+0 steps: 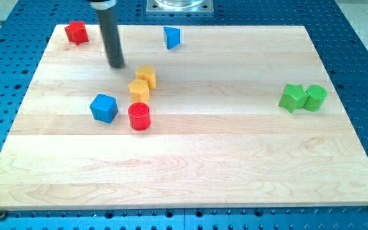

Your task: Separate the yellow blocks

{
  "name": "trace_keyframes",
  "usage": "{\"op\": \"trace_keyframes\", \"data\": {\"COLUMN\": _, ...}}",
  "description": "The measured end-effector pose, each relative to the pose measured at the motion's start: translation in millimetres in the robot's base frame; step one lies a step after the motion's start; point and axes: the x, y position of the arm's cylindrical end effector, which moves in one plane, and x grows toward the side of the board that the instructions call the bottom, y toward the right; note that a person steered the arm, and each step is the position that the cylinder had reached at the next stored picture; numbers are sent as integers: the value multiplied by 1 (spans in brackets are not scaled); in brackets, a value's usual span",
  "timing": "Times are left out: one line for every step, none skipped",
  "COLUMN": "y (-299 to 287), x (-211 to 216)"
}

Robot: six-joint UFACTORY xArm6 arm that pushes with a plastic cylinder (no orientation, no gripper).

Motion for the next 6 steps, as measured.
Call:
{"op": "trace_keyframes", "data": {"y": 18, "x": 57}}
{"op": "trace_keyframes", "data": {"y": 34, "x": 66}}
{"op": "trace_keyframes", "data": {"y": 47, "x": 66}}
{"op": "trace_keyframes", "data": {"y": 55, "x": 66}}
{"op": "trace_keyframes", "data": {"y": 61, "x": 66}}
{"op": "trace_keyframes", "data": {"y": 63, "x": 50}}
